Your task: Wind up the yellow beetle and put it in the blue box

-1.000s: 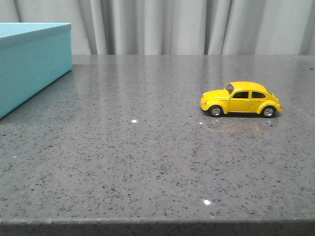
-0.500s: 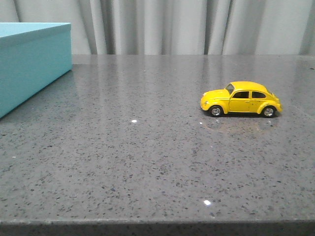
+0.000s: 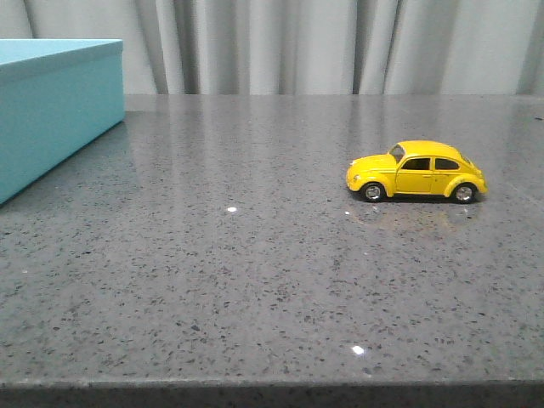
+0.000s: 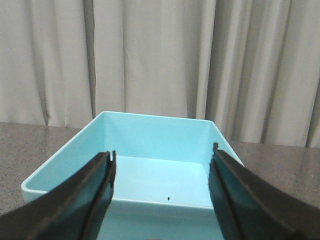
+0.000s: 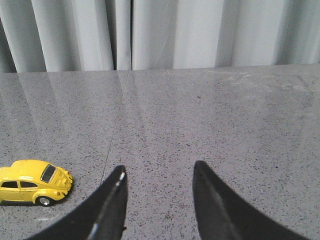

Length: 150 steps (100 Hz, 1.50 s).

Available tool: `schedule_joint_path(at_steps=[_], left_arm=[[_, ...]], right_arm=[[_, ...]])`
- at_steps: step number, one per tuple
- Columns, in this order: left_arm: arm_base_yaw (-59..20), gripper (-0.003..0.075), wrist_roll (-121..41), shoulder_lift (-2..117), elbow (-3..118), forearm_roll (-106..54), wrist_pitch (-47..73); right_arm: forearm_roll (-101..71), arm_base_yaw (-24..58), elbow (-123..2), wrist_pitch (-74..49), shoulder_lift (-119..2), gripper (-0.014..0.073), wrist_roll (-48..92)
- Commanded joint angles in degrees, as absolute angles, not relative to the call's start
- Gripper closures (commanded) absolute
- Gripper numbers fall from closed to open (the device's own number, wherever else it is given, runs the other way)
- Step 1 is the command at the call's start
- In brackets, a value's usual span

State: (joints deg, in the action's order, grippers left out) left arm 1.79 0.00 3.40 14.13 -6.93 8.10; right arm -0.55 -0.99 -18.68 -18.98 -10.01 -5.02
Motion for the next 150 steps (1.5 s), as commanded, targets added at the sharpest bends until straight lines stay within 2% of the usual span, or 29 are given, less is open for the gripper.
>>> schedule_joint_path(at_steps=[1, 30, 51, 71, 87, 150], left_arm=[[1.92, 0.0307, 0.33, 7.82, 19.14, -7.18, 7.46], [1.92, 0.0311, 0.33, 23.25, 29.89, -7.18, 13.06], [1.92, 0.0311, 0.33, 30.13, 33.55, -7.31, 11.08], [1.92, 0.0311, 0.33, 31.51, 33.55, -7.31, 9.89], [1.92, 0.0311, 0.33, 31.51, 33.55, -7.31, 9.51], [1.92, 0.0311, 0.33, 31.51, 33.55, -7.31, 9.51]], right_arm=[[-0.61, -1.00, -23.82, -17.71, -14.13, 0.0241, -4.66], [-1.12, -1.00, -37.58, -32.46, -28.78, 0.0241, -4.66], [-1.12, -1.00, -40.19, -32.24, -34.51, 0.0242, -4.66], [-2.26, -0.94, -39.90, -30.86, -36.46, 0.0242, -4.66], [-7.13, -0.36, -43.75, -37.22, -40.50, 0.0242, -4.66], [-7.20, 16.06, -65.20, -50.96, -68.73, 0.0242, -8.36]])
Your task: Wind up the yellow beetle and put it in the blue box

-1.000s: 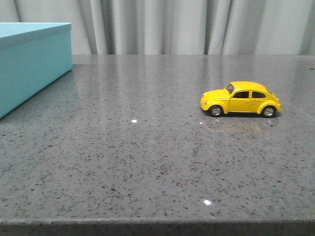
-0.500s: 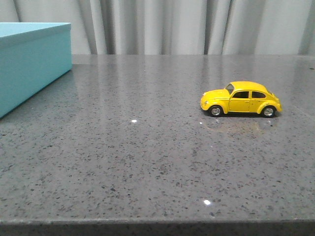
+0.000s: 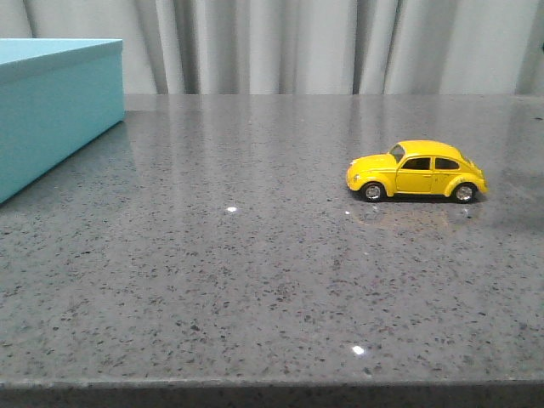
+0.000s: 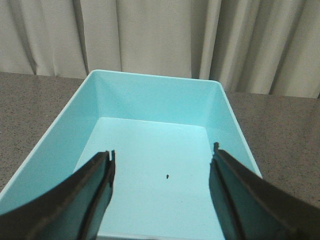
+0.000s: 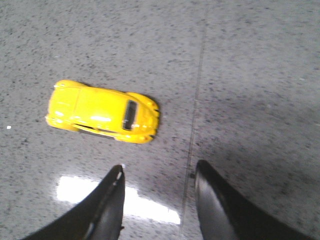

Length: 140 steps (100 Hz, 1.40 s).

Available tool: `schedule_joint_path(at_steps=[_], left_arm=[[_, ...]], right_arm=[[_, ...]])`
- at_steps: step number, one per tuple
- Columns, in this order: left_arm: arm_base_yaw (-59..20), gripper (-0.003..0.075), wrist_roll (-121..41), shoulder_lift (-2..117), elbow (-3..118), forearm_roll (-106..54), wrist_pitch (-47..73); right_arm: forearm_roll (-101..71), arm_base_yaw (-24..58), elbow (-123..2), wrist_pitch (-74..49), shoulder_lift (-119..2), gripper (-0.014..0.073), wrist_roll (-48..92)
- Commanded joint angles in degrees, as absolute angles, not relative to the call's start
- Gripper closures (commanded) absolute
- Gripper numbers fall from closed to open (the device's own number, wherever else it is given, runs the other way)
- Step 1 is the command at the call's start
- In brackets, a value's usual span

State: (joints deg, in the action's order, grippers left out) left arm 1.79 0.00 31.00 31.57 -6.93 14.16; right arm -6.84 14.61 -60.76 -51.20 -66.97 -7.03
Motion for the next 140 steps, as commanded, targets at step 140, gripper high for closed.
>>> schedule_joint_path(at_steps=[140], left_arm=[[-4.93, 0.0311, 0.33, 31.51, 33.55, -6.70, 9.42]], right_arm=[[3.74, 27.64, -82.17, -62.38, -94.41, 0.0127, -36.87]])
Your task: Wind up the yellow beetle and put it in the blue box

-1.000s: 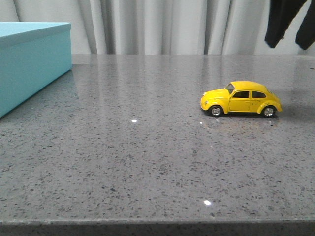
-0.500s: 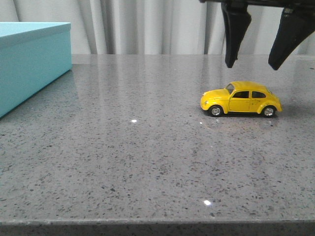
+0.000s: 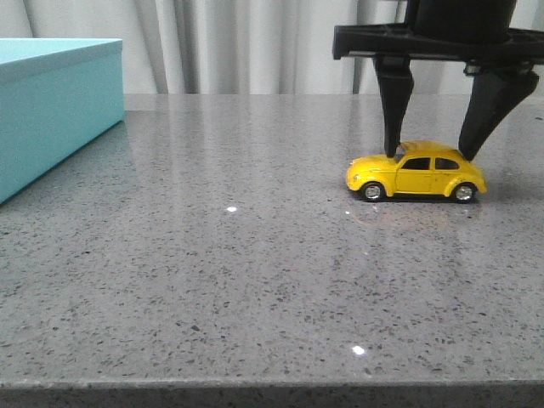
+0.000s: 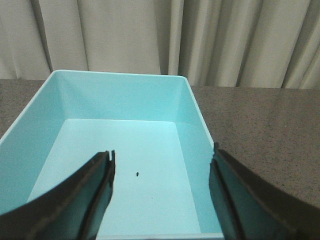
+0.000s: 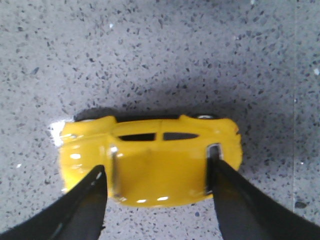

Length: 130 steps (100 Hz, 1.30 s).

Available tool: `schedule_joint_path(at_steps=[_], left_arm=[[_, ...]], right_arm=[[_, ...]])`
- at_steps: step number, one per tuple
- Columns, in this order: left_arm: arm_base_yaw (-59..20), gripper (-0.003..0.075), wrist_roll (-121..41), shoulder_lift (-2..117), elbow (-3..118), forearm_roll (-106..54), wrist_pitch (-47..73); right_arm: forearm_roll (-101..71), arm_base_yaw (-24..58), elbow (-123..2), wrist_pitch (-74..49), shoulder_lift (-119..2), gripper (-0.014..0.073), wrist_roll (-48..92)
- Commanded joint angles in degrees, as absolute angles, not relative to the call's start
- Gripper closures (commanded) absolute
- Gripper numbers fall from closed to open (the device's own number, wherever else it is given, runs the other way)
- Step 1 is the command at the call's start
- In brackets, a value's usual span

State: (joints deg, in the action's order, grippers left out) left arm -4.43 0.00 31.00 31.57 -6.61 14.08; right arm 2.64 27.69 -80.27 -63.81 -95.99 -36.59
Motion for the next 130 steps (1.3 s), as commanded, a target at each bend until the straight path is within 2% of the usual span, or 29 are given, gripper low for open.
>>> schedule_joint_path(at_steps=[1, 47, 130], left_arm=[[-4.93, 0.0311, 0.33, 31.51, 33.55, -6.70, 9.42], [-4.93, 0.0311, 0.33, 31.51, 33.55, -6.70, 9.42], [-4.93, 0.0311, 0.33, 31.51, 33.55, -6.70, 9.42]], right_arm=[[3.74, 27.64, -82.17, -62.38, -94.46, 0.0127, -36.87], [5.69, 27.11, -82.04, -62.71, -94.65, 0.0127, -36.87], [11.00, 16.14, -79.90, -66.45, -94.44, 0.0127, -28.59]])
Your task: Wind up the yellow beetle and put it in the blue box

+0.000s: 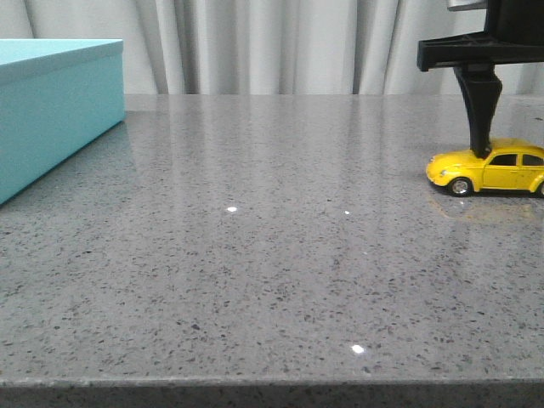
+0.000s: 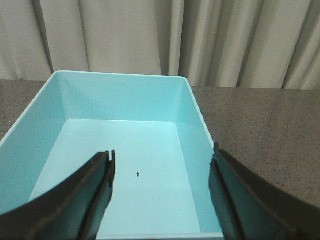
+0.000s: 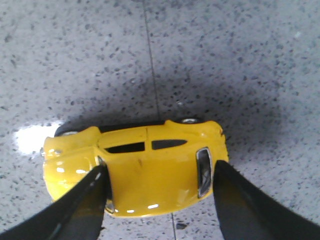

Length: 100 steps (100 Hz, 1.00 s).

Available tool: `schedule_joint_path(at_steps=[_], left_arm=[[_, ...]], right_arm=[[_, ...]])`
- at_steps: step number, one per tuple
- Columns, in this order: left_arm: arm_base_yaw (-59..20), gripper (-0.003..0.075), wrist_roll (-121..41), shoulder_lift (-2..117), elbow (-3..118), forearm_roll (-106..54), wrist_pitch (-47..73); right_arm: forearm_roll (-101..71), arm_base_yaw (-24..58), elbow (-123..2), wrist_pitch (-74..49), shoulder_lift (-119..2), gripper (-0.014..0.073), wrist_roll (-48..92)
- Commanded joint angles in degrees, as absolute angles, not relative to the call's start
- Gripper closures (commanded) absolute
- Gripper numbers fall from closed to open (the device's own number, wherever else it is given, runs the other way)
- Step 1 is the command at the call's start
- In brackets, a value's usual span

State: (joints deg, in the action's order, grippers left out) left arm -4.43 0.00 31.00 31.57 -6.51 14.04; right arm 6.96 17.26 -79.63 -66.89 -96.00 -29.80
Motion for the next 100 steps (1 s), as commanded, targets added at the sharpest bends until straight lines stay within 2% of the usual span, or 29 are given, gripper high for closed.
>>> schedule_joint_path(at_steps=[1, 36, 84, 100], left_arm=[[-4.93, 0.0311, 0.33, 31.51, 33.55, -6.70, 9.42], [-4.93, 0.0311, 0.33, 31.51, 33.55, -6.70, 9.27], [-4.93, 0.0311, 0.33, 31.51, 33.55, -6.70, 6.77], [-4.93, 0.0311, 0.33, 31.51, 33.55, -7.65, 6.51]], right_arm=[[10.99, 16.14, -79.90, -66.32, -94.31, 0.0127, -28.58], [3.53, 20.27, -88.82, -63.65, -82.66, 0.0127, -25.63], [3.18, 20.79, -88.42, -62.98, -77.21, 0.0127, -24.32], [3.07, 21.51, -84.21, -56.36, -72.41, 0.0127, -22.65]])
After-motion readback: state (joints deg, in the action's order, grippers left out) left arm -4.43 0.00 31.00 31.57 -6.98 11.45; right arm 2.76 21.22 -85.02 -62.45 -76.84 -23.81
